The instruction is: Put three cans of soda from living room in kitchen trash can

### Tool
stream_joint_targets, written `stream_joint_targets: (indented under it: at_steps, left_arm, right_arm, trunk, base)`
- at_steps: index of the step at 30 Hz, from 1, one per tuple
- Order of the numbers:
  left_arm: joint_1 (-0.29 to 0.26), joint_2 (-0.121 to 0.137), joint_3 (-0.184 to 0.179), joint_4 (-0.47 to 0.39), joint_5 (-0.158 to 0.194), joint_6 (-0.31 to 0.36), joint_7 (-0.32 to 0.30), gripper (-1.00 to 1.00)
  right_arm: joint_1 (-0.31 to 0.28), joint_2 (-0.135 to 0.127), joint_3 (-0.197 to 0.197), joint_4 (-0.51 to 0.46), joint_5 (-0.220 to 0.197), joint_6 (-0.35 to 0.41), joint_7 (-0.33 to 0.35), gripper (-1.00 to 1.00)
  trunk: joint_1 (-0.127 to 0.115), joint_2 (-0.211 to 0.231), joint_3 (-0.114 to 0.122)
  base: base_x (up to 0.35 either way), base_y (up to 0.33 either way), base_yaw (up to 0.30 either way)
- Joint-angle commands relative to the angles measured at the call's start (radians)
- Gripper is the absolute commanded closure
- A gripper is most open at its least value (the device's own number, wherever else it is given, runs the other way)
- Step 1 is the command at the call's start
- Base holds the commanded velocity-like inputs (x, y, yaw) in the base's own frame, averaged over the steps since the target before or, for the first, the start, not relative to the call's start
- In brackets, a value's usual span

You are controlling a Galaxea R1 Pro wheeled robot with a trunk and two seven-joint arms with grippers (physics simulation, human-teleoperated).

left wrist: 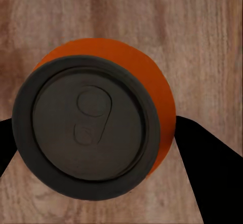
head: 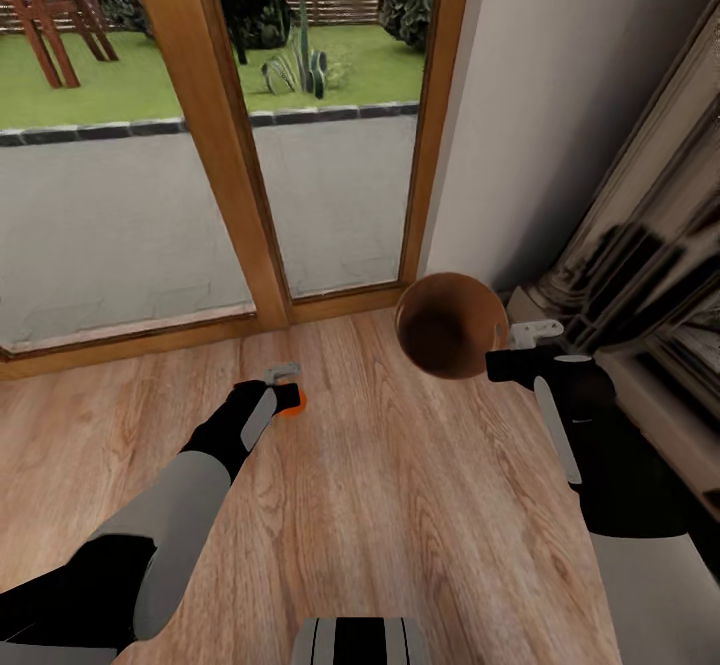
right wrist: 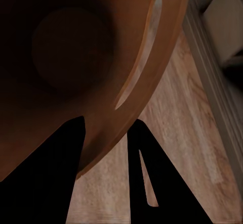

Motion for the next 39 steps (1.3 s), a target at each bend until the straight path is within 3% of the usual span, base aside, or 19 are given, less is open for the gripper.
stream_joint_targets:
  at_steps: [1, 11, 19, 31, 39]
  left_arm:
    - [0.003, 0.000, 0.000, -0.015, 0.001, 0.001, -0.001, 1.00]
    - [0.039, 0.001, 0.000, -0.125, 0.002, 0.023, -0.003, 1.00]
    - [0.153, 0.002, 0.005, -0.407, 0.007, 0.175, -0.004, 1.00]
    - [0.165, 0.012, 0.006, -0.483, 0.009, 0.233, -0.010, 1.00]
    - [0.166, 0.015, 0.005, -0.517, 0.009, 0.255, -0.013, 1.00]
  right_arm:
    - [0.007, 0.001, 0.000, -0.003, -0.003, 0.000, 0.002, 1.00]
    - [0.052, 0.003, 0.000, 0.000, -0.006, -0.020, 0.002, 1.00]
    - [0.074, 0.004, 0.000, 0.024, -0.008, -0.032, 0.001, 1.00]
    - [0.099, 0.005, 0.000, 0.124, -0.009, -0.109, 0.000, 1.00]
    - [0.165, 0.005, 0.000, 0.225, -0.015, -0.236, 0.001, 1.00]
  trunk:
    - [0.000, 0.000, 0.004]
    - [-0.005, 0.003, 0.043]
    - [-0.009, 0.004, 0.074]
    - [-0.014, 0.007, 0.120]
    - [-0.018, 0.009, 0.151]
  base:
    - [0.000, 0.000, 0.000]
    - [0.000, 0.000, 0.000]
    - [0.000, 0.000, 0.000]
    - [0.000, 0.000, 0.000]
    - [0.000, 0.000, 0.000]
